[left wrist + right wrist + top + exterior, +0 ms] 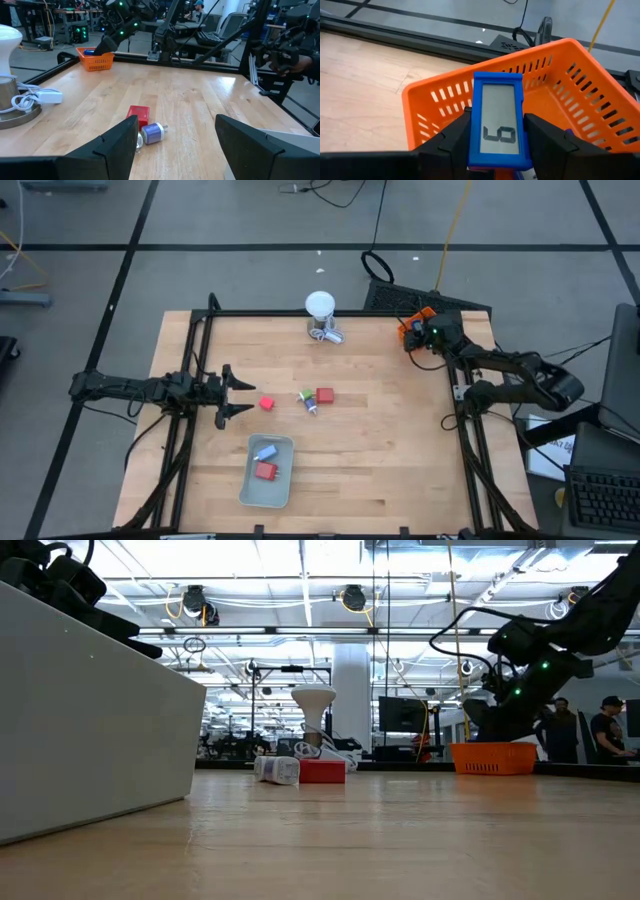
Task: Pick & Place Office items
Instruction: Put the blue digital clock into the orange bin, then put the pink charger adapter into the gray bin
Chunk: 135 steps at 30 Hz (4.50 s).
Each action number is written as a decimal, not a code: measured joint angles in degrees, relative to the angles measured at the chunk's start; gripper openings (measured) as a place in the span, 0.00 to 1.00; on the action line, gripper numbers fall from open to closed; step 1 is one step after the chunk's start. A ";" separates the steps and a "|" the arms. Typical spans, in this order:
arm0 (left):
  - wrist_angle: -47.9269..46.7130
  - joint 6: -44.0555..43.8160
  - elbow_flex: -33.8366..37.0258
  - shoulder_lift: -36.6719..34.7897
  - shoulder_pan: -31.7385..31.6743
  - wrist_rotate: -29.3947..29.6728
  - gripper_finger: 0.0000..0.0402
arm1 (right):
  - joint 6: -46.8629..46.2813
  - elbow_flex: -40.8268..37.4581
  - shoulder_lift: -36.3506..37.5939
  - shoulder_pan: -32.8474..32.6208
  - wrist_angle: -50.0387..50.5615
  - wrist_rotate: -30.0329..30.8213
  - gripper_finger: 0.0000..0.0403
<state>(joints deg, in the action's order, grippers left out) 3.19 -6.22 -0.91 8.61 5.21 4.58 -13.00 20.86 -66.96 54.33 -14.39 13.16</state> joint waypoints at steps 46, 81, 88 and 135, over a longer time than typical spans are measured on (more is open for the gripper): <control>0.00 -0.01 0.00 0.00 0.00 0.00 0.67 | 0.20 -0.04 -0.70 -0.18 -2.50 -2.96 0.59; 0.01 -0.02 0.00 -0.01 0.00 0.00 0.67 | 0.22 -0.09 -0.68 -46.74 -23.70 -11.46 0.54; -0.01 -0.01 0.00 -0.01 0.01 0.00 0.67 | 0.61 -0.09 -0.68 -55.44 -24.84 -11.55 0.54; 0.00 0.00 0.00 0.01 0.02 0.00 0.67 | 6.79 -7.05 38.63 -68.57 4.35 -11.31 0.54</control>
<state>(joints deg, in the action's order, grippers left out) 3.19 -6.22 -0.91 8.62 5.23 4.58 -6.21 13.81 -28.33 -14.24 -10.04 1.85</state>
